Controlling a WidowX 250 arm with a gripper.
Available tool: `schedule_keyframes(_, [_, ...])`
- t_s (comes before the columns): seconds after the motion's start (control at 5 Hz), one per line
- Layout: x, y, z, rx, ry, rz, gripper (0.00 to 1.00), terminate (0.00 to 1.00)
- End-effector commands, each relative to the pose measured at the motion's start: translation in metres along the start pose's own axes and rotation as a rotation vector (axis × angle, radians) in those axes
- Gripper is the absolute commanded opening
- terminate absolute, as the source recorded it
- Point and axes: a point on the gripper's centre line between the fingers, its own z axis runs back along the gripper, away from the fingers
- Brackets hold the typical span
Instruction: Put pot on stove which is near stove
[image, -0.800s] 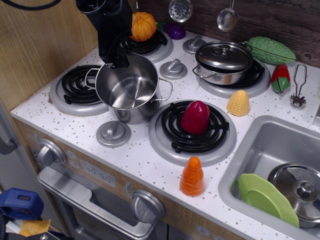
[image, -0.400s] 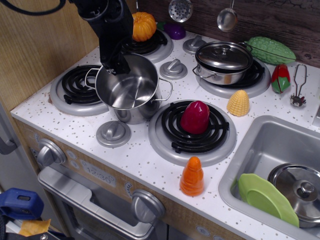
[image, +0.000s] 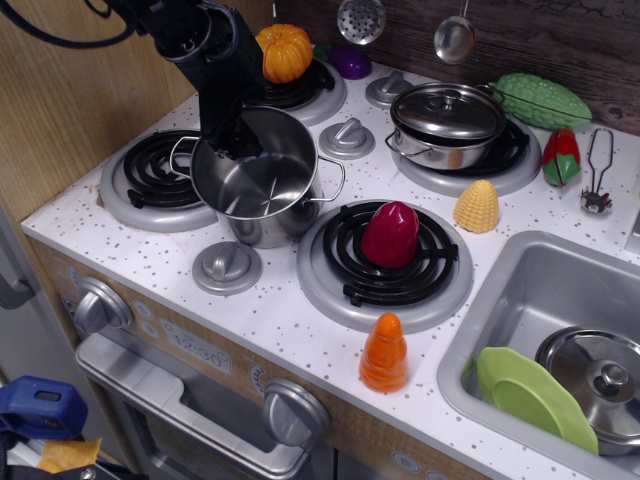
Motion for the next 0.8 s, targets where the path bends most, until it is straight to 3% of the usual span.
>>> schedule_keyframes(0.0, [-0.007, 0.008, -0.004, 0.04, -0.016, 0.038, 0.0, 0.0])
schedule_keyframes(0.4, [-0.001, 0.013, 0.004, 0.029, 0.0, 0.028, 0.0, 0.0])
schedule_keyframes(0.6, [0.003, 0.017, 0.017, 0.051, 0.05, -0.017, 0.0, 0.0])
